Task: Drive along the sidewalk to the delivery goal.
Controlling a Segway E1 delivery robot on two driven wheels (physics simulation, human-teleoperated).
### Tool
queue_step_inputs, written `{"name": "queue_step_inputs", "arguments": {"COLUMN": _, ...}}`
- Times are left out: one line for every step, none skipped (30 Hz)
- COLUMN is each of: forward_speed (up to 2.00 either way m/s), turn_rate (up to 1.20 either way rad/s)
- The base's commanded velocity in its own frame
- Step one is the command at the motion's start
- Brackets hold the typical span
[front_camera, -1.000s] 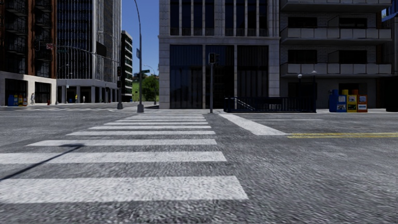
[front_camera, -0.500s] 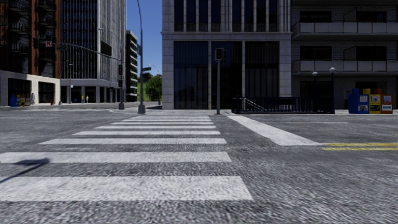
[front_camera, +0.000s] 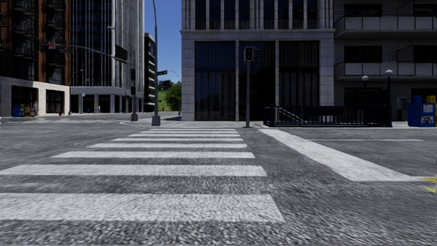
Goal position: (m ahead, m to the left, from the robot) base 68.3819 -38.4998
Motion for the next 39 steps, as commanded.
{"name": "queue_step_inputs", "arguments": {"forward_speed": 2.0, "turn_rate": 0.0}}
{"name": "queue_step_inputs", "arguments": {"forward_speed": 2.0, "turn_rate": 0.0}}
{"name": "queue_step_inputs", "arguments": {"forward_speed": 2.0, "turn_rate": 0.0}}
{"name": "queue_step_inputs", "arguments": {"forward_speed": 2.0, "turn_rate": 0.0}}
{"name": "queue_step_inputs", "arguments": {"forward_speed": 2.0, "turn_rate": 0.0}}
{"name": "queue_step_inputs", "arguments": {"forward_speed": 2.0, "turn_rate": 0.0}}
{"name": "queue_step_inputs", "arguments": {"forward_speed": 2.0, "turn_rate": 0.0}}
{"name": "queue_step_inputs", "arguments": {"forward_speed": 2.0, "turn_rate": 0.0}}
{"name": "queue_step_inputs", "arguments": {"forward_speed": 2.0, "turn_rate": 0.0}}
{"name": "queue_step_inputs", "arguments": {"forward_speed": 2.0, "turn_rate": 0.0}}
{"name": "queue_step_inputs", "arguments": {"forward_speed": 2.0, "turn_rate": 0.0}}
{"name": "queue_step_inputs", "arguments": {"forward_speed": 2.0, "turn_rate": 0.0}}
{"name": "queue_step_inputs", "arguments": {"forward_speed": 2.0, "turn_rate": 0.0}}
{"name": "queue_step_inputs", "arguments": {"forward_speed": 2.0, "turn_rate": 0.0}}
{"name": "queue_step_inputs", "arguments": {"forward_speed": 2.0, "turn_rate": 0.0}}
{"name": "queue_step_inputs", "arguments": {"forward_speed": 2.0, "turn_rate": 0.0}}
{"name": "queue_step_inputs", "arguments": {"forward_speed": 2.0, "turn_rate": 0.0}}
{"name": "queue_step_inputs", "arguments": {"forward_speed": 2.0, "turn_rate": 0.0}}
{"name": "queue_step_inputs", "arguments": {"forward_speed": 2.0, "turn_rate": 0.0}}
{"name": "queue_step_inputs", "arguments": {"forward_speed": 2.0, "turn_rate": 0.0}}
{"name": "queue_step_inputs", "arguments": {"forward_speed": 2.0, "turn_rate": 0.0}}
{"name": "queue_step_inputs", "arguments": {"forward_speed": 2.0, "turn_rate": 0.0}}
{"name": "queue_step_inputs", "arguments": {"forward_speed": 2.0, "turn_rate": 0.0}}
{"name": "queue_step_inputs", "arguments": {"forward_speed": 2.0, "turn_rate": 0.0}}
{"name": "queue_step_inputs", "arguments": {"forward_speed": 2.0, "turn_rate": 0.0}}
{"name": "queue_step_inputs", "arguments": {"forward_speed": 2.0, "turn_rate": 0.0}}
{"name": "queue_step_inputs", "arguments": {"forward_speed": 2.0, "turn_rate": 0.0}}
{"name": "queue_step_inputs", "arguments": {"forward_speed": 2.0, "turn_rate": 0.0}}
{"name": "queue_step_inputs", "arguments": {"forward_speed": 2.0, "turn_rate": 0.0}}
{"name": "queue_step_inputs", "arguments": {"forward_speed": 2.0, "turn_rate": 0.0}}
{"name": "queue_step_inputs", "arguments": {"forward_speed": 2.0, "turn_rate": 0.0}}
{"name": "queue_step_inputs", "arguments": {"forward_speed": 2.0, "turn_rate": 0.0}}
{"name": "queue_step_inputs", "arguments": {"forward_speed": 2.0, "turn_rate": 0.0}}
{"name": "queue_step_inputs", "arguments": {"forward_speed": 2.0, "turn_rate": 0.0}}
{"name": "queue_step_inputs", "arguments": {"forward_speed": 2.0, "turn_rate": 0.0}}
{"name": "queue_step_inputs", "arguments": {"forward_speed": 2.0, "turn_rate": 0.0}}
{"name": "queue_step_inputs", "arguments": {"forward_speed": 2.0, "turn_rate": 0.0}}
{"name": "queue_step_inputs", "arguments": {"forward_speed": 2.0, "turn_rate": 0.0}}
{"name": "queue_step_inputs", "arguments": {"forward_speed": 2.0, "turn_rate": 0.0}}
